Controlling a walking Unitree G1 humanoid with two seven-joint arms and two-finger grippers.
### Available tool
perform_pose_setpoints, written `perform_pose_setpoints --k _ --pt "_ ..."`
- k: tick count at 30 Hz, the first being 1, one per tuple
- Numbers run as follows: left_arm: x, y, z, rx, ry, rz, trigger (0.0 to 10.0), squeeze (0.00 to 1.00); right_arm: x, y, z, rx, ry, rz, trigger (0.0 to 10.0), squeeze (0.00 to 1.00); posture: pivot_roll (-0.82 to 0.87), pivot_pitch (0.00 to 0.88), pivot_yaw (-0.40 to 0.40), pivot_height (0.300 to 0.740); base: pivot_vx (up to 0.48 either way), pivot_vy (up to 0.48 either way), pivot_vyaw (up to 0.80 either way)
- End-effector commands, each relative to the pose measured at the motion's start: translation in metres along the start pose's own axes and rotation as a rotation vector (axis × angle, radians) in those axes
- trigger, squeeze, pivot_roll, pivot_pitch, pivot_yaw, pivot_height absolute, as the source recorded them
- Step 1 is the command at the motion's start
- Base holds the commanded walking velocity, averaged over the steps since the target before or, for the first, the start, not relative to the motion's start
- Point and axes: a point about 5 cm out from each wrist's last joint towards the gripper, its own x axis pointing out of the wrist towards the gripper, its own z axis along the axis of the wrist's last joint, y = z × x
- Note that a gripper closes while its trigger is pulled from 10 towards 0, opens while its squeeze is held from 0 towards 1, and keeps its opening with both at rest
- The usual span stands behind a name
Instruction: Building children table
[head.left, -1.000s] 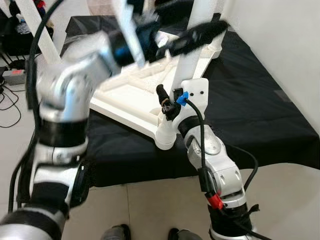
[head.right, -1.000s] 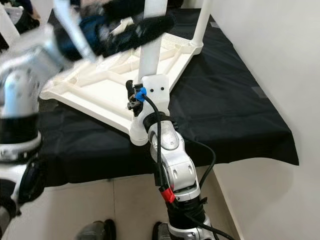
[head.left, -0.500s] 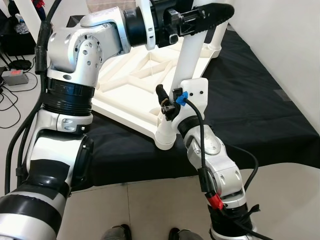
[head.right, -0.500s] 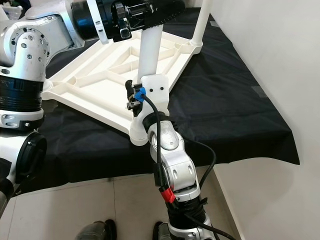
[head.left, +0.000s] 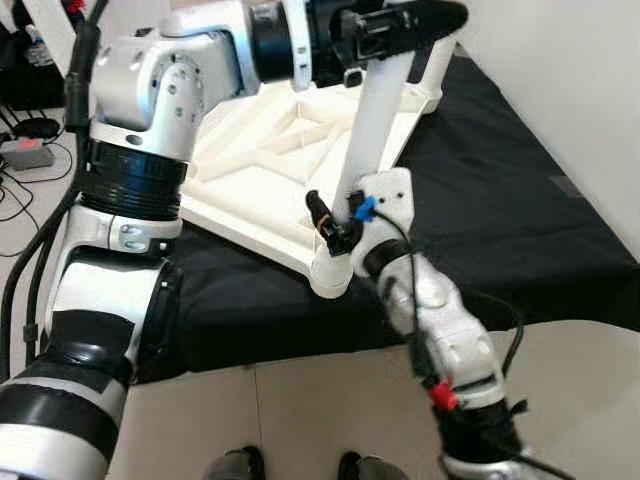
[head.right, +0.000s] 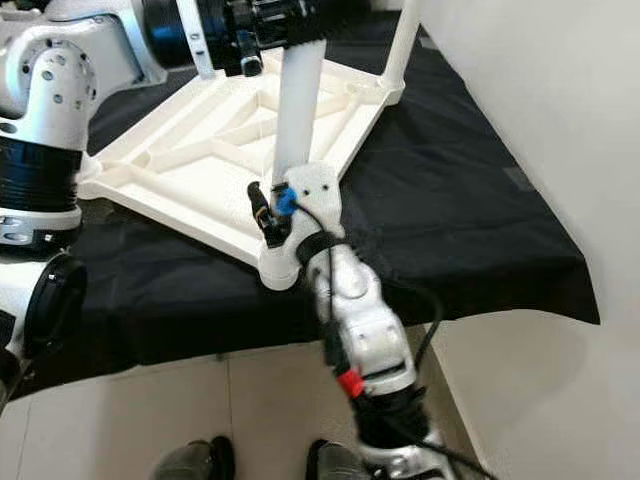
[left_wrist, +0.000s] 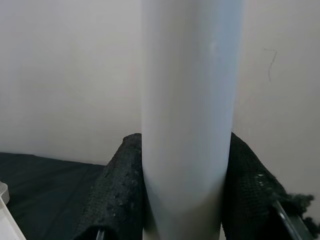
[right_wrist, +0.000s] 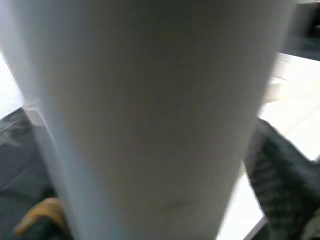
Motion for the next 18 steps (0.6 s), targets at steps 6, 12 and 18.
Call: perform_pose_setpoints --k 6,12,18 --pt "0.002 -0.001 -0.014 -0.007 0.089 -0.017 0.0 0.0 -0.012 -0.052 0.039 -0.058 -0.065 0.381 10.0 1.0 -0.02 0.2 -0.045 0.74 0.0 0.0 0.0" --pt "0.002 -0.002 -0.014 -0.005 0.09 -0.027 0.0 0.0 -0.015 -0.056 0.043 -0.088 -0.034 0.548 10.0 1.0 -0.02 0.205 -0.045 0.74 0.0 0.0 0.0" --pt "0.003 -0.005 -0.014 -0.003 0.093 -0.041 0.0 0.0 -0.013 -0.066 0.049 -0.072 0.011 0.772 10.0 0.0 0.0 0.208 -0.041 0.74 0.0 0.0 0.0"
